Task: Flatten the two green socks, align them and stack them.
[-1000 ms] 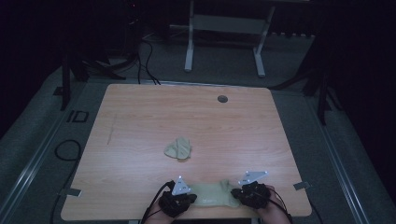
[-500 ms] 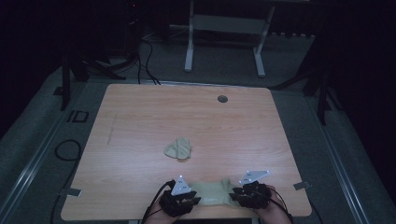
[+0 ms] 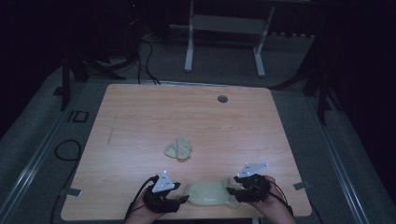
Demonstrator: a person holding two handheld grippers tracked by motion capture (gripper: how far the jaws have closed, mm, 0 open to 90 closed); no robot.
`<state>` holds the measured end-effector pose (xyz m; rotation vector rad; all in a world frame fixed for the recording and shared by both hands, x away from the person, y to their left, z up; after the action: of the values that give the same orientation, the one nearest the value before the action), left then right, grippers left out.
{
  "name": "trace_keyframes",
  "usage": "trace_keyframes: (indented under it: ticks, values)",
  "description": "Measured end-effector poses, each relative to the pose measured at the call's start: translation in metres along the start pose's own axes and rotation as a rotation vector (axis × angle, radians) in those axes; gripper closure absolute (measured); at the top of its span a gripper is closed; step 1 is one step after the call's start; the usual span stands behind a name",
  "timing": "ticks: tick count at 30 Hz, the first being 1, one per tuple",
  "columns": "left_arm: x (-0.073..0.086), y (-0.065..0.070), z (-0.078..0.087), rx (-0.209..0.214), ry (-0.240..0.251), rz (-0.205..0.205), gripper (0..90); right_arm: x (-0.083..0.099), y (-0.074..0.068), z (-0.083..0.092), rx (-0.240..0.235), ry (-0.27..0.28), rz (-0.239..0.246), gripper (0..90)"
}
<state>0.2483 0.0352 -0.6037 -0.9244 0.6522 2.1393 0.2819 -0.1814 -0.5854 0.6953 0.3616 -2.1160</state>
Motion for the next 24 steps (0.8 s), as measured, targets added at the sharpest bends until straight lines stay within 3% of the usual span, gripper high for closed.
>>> trace_keyframes:
  ticks: [6,11,15,20,21,24]
  values:
    - [0.001,-0.01,0.012,-0.028,0.022,0.004,41.2,-0.017,0.002,-0.002,0.006,0.022,0.006,47.1]
    - [0.007,-0.02,0.015,-0.074,0.007,-0.001,41.2,-0.054,0.002,-0.003,0.016,0.059,0.032,47.9]
    - [0.008,-0.023,0.015,-0.083,0.018,0.004,41.2,-0.088,-0.002,-0.01,0.018,0.088,0.055,48.9]
    - [0.012,-0.028,0.014,-0.098,0.017,0.021,41.3,-0.13,-0.014,-0.032,-0.01,0.103,0.088,49.7]
    - [0.012,-0.028,0.014,-0.098,0.017,0.021,41.3,-0.13,-0.014,-0.032,-0.01,0.103,0.088,49.7]
    - [0.013,-0.033,0.015,-0.098,0.025,0.048,41.3,-0.152,-0.016,-0.06,-0.018,0.079,0.075,49.7]
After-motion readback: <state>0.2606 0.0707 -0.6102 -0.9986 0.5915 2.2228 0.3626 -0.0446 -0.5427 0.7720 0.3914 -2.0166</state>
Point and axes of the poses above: each handheld gripper's, and its own axes: z roughly backward along the jaws, x roughly out of its underside, y roughly to its right, the point moved 9 cm from there along -z, roughly forward along the jaws, and after that the axes turned 1 degree about z, right-handed, at the moved point
